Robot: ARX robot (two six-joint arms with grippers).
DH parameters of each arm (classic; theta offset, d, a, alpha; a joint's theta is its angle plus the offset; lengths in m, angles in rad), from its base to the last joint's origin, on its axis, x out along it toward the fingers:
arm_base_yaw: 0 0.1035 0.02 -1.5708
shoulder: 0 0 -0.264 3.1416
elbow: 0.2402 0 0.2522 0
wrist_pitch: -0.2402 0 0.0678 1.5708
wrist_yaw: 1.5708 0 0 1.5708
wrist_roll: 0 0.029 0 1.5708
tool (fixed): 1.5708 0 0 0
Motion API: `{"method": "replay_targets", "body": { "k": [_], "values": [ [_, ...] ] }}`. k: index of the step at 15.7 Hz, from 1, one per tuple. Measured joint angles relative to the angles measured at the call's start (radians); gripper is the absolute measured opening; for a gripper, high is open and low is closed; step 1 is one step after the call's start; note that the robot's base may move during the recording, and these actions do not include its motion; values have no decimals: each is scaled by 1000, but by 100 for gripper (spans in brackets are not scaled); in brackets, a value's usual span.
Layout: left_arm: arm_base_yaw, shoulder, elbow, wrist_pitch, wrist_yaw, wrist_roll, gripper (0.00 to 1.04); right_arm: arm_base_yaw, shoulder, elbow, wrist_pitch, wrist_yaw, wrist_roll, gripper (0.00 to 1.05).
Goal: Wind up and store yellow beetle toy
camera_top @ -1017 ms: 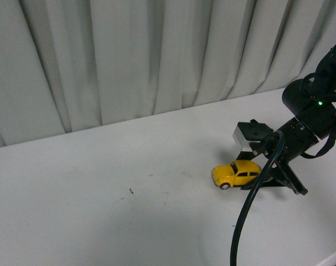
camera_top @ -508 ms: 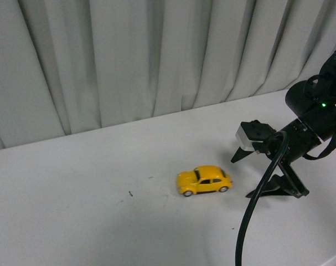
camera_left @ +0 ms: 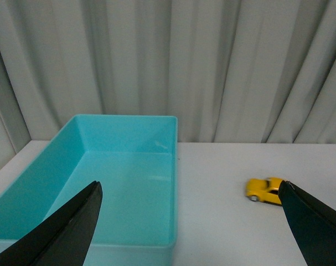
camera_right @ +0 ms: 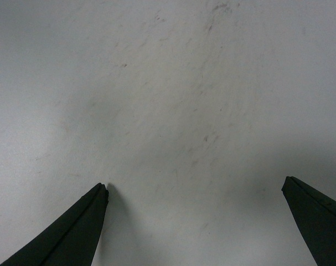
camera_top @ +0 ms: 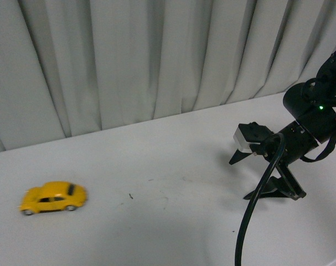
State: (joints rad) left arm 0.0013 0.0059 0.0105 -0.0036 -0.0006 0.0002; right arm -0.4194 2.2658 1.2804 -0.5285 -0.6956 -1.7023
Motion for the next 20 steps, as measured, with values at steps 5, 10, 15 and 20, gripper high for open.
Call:
{"method": "replay_targets", "body": {
  "k": [5, 10, 15, 20],
  "values": [
    [0, 0, 0, 0, 0, 0, 98, 30, -57, 1, -30, -90, 68, 98],
    [0, 0, 0, 0, 0, 0, 98, 59, -154, -6, -76, -192, 140, 98],
    [0, 0, 0, 0, 0, 0, 98, 61, -257, -103, -57, -238, 176, 98],
    [0, 0, 0, 0, 0, 0, 98, 254, -687, -865, 1406, 464, 1170, 53]
  ]
}}
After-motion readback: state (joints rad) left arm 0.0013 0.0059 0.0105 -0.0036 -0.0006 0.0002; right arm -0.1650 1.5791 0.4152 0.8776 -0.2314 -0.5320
